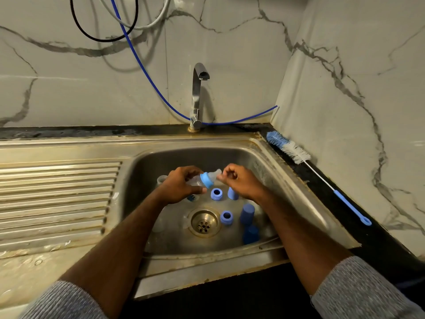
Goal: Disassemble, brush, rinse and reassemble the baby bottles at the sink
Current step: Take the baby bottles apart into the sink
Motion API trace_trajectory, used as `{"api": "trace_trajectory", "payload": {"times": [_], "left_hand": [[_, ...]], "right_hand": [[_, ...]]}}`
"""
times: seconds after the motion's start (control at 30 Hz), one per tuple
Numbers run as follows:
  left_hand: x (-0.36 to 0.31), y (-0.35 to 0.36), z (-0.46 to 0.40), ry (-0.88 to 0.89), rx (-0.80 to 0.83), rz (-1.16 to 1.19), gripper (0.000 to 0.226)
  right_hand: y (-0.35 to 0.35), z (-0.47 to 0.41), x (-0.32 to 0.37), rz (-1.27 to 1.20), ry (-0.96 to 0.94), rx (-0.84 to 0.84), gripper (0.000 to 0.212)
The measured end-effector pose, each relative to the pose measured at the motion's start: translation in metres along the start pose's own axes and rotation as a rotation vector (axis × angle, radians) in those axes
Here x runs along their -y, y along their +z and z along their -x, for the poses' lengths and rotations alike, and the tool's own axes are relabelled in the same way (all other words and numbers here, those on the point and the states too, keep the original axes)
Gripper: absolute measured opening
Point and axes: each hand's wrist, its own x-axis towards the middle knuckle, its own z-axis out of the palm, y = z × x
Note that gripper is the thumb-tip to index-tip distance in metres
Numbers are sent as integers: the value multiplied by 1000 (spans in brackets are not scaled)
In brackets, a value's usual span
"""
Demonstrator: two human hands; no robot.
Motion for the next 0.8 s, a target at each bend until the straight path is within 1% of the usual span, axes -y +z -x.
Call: {"api": "trace_trajectory", "payload": {"times": [0.03,0.1,0.17,0.2,0.27,0.33,0.4,0.47,0.53,0.6,0.7,0.8], "left_hand": [[0,0,0,14,-3,-4,52],[-1,0,0,35,11,-29,51],[-5,0,1,46,37,-65,50],[-6,1,1,54,35,-82,50],[-10,2,2,78,-3,-118,53],[-14,2,3,116,-39,-156,52],[-17,3,3,137,-31,-163,52],[-18,4,3,127,-38,-148,53],[-16,4,4,116,-60,-137,51],[-14,3,3,126,-69,-117,54],[-12,2,2,119,-66,-99,63],[-11,2,-2,103,-58,-157,60]], "right_hand": [[-1,0,4,-149,31,-4,21],[-4,0,11,-384,98,62,34],[-6,3,18,-475,135,108,43],[-5,3,19,-471,144,123,45],[-1,2,20,-363,112,140,44],[4,-1,16,-240,60,158,37],[6,-4,13,-209,58,165,31],[6,-5,11,-261,96,190,31],[6,-4,12,-335,160,260,32],[7,-4,13,-379,174,290,33],[5,-7,13,-434,109,192,37],[4,-7,14,-407,50,160,33]]}}
